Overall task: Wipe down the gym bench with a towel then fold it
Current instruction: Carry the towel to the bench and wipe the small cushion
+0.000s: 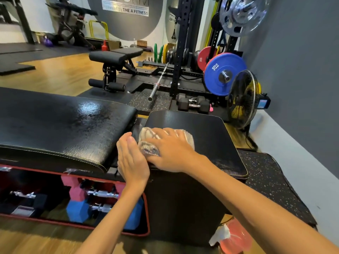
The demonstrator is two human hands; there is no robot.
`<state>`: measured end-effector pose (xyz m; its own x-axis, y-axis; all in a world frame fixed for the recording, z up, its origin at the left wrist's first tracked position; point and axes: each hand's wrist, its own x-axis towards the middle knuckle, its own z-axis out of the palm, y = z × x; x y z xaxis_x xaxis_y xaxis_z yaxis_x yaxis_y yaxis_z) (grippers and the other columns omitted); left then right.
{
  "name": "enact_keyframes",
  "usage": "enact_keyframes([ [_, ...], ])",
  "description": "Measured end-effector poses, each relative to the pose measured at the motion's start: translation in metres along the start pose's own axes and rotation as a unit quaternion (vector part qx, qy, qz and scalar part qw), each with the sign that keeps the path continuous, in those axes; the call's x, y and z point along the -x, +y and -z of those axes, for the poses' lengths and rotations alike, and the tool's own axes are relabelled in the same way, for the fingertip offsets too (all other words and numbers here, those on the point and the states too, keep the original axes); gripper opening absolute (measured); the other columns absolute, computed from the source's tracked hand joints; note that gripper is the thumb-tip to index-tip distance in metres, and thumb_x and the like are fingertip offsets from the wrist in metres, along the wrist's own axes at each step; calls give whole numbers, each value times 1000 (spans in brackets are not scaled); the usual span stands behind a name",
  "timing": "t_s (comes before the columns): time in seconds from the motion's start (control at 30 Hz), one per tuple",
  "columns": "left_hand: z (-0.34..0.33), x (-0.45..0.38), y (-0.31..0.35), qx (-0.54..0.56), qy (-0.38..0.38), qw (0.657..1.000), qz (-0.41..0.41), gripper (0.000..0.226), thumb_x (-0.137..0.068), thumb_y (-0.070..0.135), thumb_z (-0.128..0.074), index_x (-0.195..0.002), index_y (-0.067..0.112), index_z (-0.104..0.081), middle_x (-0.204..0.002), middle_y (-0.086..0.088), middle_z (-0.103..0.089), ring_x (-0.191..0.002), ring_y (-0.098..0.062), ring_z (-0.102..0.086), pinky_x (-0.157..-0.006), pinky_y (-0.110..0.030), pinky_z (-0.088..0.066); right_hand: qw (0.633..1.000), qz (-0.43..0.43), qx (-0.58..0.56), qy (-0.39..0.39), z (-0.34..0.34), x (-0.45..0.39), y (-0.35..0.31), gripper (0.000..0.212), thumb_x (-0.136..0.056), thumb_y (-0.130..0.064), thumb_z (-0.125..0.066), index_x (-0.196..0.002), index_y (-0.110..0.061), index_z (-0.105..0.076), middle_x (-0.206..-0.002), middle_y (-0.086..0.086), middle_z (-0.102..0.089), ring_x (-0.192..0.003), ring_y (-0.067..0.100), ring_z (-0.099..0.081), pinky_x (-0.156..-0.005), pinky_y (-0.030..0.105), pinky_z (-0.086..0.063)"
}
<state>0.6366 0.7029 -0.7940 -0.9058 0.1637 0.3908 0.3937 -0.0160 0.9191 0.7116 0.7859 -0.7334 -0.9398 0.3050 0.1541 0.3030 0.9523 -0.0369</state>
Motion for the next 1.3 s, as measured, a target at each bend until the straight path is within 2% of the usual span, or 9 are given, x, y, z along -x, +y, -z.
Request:
enact_keyframes([
  [0.17,-6,-6,-1,-40,2,999,13,42,-99,32,-22,-119,17,-56,-116,0,-58,-108,-18,-51,-80,-20,-26,996,-83,-10,-26,-1,-51,60,76,-87,-75,-42,-147,-29,-40,-153,5,-36,-136,37,-33,-110,55,-25],
  [0.27,-8,-2,1,-45,20,999,21,40,-99,31,-23,-115,17,-58,-113,0,-60,-105,-20,-52,-80,-24,-27,992,-120,-20,-29,-4,-85,107,90,-72,-94,-29,-134,-32,-50,-141,7,-48,-127,39,-45,-106,55,-34],
  [0.4,-10,-2,1,-52,39,997,28,42,-98,34,-23,-112,19,-59,-113,1,-61,-104,-22,-53,-79,-26,-26,987,-154,-18,-39,-11,-114,160,92,-66,-99,-32,-131,-37,-53,-134,-1,-53,-124,36,-51,-101,54,-40],
  [0.5,-12,-1,0,-58,45,997,26,44,-97,36,-22,-112,20,-60,-112,1,-62,-103,-23,-54,-78,-27,-27,985,-169,-17,-26,-4,-112,165,75,-80,-83,-43,-134,-32,-50,-137,7,-54,-125,39,-49,-98,50,-40],
  [0.57,-11,-1,0,-62,43,997,24,45,-97,37,-21,-111,20,-60,-111,1,-62,-102,-23,-54,-78,-28,-29,988,-156,-3,-20,-4,-107,163,71,-87,-75,-43,-139,-27,-48,-138,12,-52,-127,42,-47,-99,50,-39],
  [0.67,-10,-1,2,-52,40,998,21,45,-97,37,-21,-110,18,-60,-108,0,-62,-100,-23,-55,-79,-29,-30,992,-126,-3,-12,-3,-86,154,68,-91,-71,-40,-143,-28,-46,-147,8,-46,-133,40,-41,-106,55,-34],
  [0.83,-9,0,5,-50,40,998,29,45,-97,36,-22,-110,17,-60,-110,-3,-61,-101,-26,-54,-77,-29,-28,997,-81,-13,-10,7,-27,129,85,-79,-80,-22,-146,-33,-45,-158,0,-35,-143,32,-32,-114,58,-24],
  [1.07,-5,4,15,-54,34,996,56,42,-99,35,-23,-111,19,-60,-113,-3,-60,-101,-25,-53,-75,-27,-23,999,-43,-26,-5,15,55,92,88,-79,-88,-9,-142,-38,-47,-159,-4,-32,-146,25,-26,-116,57,-18],
  [1.3,-7,3,12,-69,27,996,55,37,-100,31,-24,-109,19,-57,-113,-3,-57,-103,-26,-49,-74,-27,-21,999,-10,-19,25,11,89,82,68,-87,-76,-30,-140,-38,-49,-157,-5,-35,-144,25,-30,-116,53,-20],
])
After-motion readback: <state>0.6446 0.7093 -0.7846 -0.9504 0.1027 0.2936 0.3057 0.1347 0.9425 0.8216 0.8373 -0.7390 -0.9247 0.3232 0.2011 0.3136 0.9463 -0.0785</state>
